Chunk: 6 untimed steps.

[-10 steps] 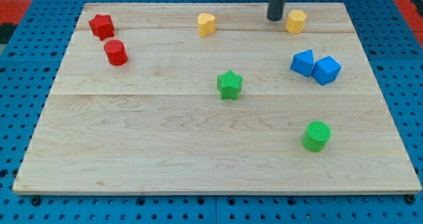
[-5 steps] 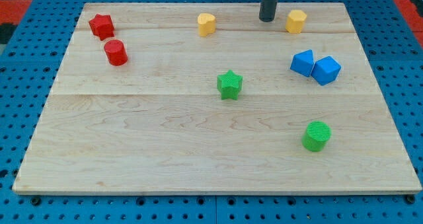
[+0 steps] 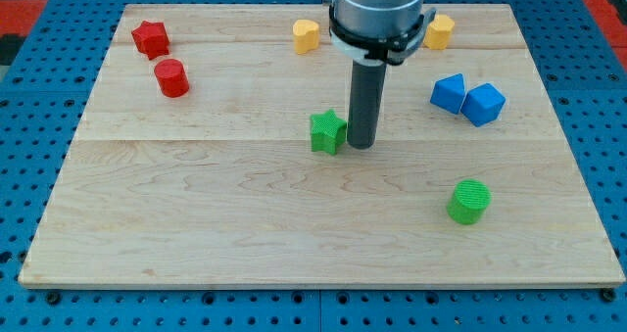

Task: Slide the green star to the bottom right of the red circle

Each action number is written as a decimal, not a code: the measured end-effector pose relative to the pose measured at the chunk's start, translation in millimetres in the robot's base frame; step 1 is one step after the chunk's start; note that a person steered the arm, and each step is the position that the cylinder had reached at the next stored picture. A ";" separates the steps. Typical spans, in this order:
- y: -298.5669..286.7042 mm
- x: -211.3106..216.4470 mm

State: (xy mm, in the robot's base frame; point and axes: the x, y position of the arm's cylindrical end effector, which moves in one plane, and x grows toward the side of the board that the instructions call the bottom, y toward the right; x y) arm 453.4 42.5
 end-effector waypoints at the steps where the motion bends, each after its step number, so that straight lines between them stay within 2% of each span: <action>1: -77.2 -20.8; 2: -49.8 -43.5; 4: -75.8 -86.4; 5: -135.6 -88.6; 6: -158.2 -54.2</action>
State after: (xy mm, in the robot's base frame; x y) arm 399.1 -115.7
